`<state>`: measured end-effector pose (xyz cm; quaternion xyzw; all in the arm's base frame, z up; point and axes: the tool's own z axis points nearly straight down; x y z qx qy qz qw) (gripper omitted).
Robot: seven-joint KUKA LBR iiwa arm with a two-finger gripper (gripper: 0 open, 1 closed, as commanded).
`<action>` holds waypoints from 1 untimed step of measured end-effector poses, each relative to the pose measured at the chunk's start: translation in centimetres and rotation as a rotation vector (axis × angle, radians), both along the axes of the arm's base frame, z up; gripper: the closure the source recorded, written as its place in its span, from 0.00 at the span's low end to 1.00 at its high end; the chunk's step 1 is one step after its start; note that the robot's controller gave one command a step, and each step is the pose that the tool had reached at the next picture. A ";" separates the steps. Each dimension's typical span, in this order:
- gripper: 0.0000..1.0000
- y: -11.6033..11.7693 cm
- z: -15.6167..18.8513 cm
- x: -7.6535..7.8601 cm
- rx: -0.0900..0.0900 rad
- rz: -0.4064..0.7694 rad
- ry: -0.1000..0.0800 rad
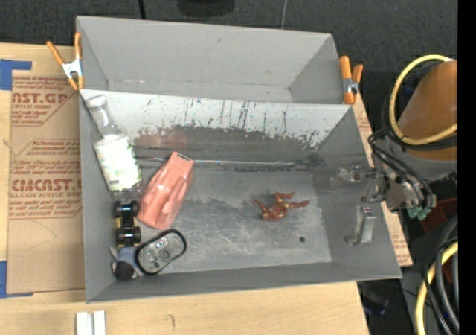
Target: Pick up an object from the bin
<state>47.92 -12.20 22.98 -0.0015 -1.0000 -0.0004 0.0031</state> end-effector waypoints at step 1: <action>0.00 0.1 0.5 0.2 -0.002 0.003 -0.008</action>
Offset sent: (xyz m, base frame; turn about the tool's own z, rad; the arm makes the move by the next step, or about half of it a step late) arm 0.0630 0.0426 -0.1598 -0.0034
